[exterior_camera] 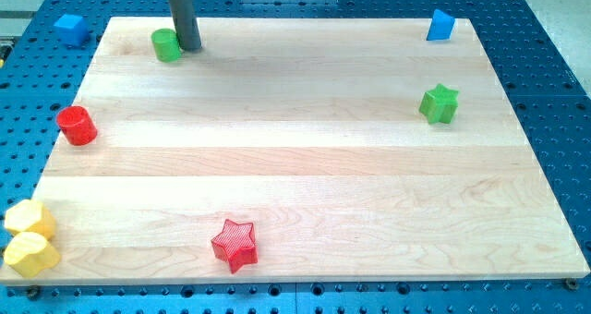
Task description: Move the circle to the left corner of the board
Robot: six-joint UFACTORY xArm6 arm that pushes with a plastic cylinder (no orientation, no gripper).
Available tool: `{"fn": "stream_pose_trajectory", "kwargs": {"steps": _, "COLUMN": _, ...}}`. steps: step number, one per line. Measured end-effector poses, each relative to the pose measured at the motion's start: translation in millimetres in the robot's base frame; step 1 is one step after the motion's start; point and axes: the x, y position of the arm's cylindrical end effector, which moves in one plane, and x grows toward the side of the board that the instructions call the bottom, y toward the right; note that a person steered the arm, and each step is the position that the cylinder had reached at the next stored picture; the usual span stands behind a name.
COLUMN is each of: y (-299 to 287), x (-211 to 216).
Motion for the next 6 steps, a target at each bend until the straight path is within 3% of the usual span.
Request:
{"fn": "stream_pose_trajectory", "kwargs": {"steps": 1, "y": 1, "x": 11}}
{"fn": "stream_pose_trajectory", "kwargs": {"steps": 3, "y": -62, "x": 21}}
{"fn": "stream_pose_trajectory", "kwargs": {"steps": 4, "y": -88, "x": 3}}
{"fn": "stream_pose_trajectory", "kwargs": {"steps": 5, "y": -99, "x": 2}}
{"fn": "stream_pose_trajectory", "kwargs": {"steps": 6, "y": -89, "x": 27}}
